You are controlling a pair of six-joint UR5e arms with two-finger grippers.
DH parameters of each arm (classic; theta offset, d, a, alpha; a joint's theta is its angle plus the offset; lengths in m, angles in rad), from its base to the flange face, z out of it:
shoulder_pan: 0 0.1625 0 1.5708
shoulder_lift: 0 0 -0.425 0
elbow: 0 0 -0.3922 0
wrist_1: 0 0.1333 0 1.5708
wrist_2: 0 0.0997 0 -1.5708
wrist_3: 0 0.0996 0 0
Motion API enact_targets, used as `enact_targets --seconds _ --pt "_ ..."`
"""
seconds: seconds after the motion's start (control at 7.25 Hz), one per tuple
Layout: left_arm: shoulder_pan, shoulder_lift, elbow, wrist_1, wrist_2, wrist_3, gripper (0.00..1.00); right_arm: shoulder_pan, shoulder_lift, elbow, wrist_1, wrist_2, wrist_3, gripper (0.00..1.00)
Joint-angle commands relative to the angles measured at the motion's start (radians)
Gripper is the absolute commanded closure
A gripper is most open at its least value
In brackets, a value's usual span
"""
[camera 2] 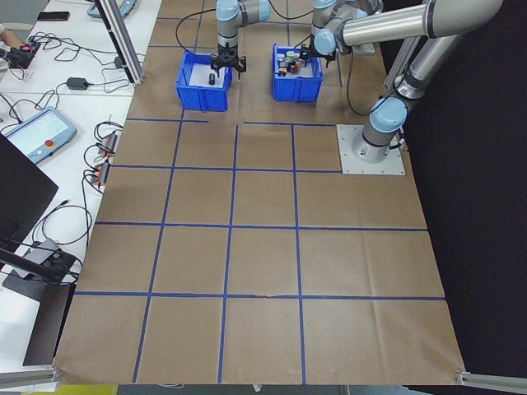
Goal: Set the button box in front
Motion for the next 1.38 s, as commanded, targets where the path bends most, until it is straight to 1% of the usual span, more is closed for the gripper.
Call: enact_targets --seconds 0.0,0.14,0.28,0.41,0.55,0.69,0.83,0.97,1.1,1.24 --pt "-0.001 -0.057 -0.001 0.070 -0.002 -0.011 0.01 0.000 -0.002 -0.001 0.000 -0.007 -0.001 0.74" --pt "-0.001 -0.060 -0.002 0.069 -0.002 -0.015 0.01 0.000 -0.004 -0.005 0.000 -0.022 -0.006 0.83" --pt "-0.001 -0.074 -0.001 0.075 -0.001 -0.021 0.06 0.000 -0.010 -0.008 0.000 -0.028 -0.009 0.89" --pt "-0.001 -0.080 -0.001 0.075 -0.001 -0.024 0.14 -0.006 -0.019 -0.013 0.000 -0.030 -0.014 0.91" --pt "-0.001 -0.079 -0.001 0.075 -0.001 -0.023 0.25 -0.029 -0.039 -0.007 0.000 -0.058 -0.027 0.95" --pt "-0.001 -0.079 -0.001 0.075 -0.001 -0.014 0.41 -0.058 -0.078 0.004 0.017 -0.083 -0.088 0.96" --pt "-0.001 -0.070 -0.001 0.078 -0.001 -0.003 0.62 -0.114 -0.118 0.017 0.027 -0.077 -0.112 0.97" --pt "-0.001 -0.061 -0.004 0.115 -0.001 0.006 0.82 -0.183 -0.163 0.042 0.028 -0.073 -0.182 0.97" --pt "-0.001 -0.044 -0.007 0.150 0.001 0.009 0.99 -0.246 -0.207 0.076 0.028 -0.068 -0.242 0.97" --pt "0.004 -0.028 -0.001 0.149 0.014 0.084 1.00 -0.324 -0.252 0.120 0.028 -0.053 -0.335 0.97"
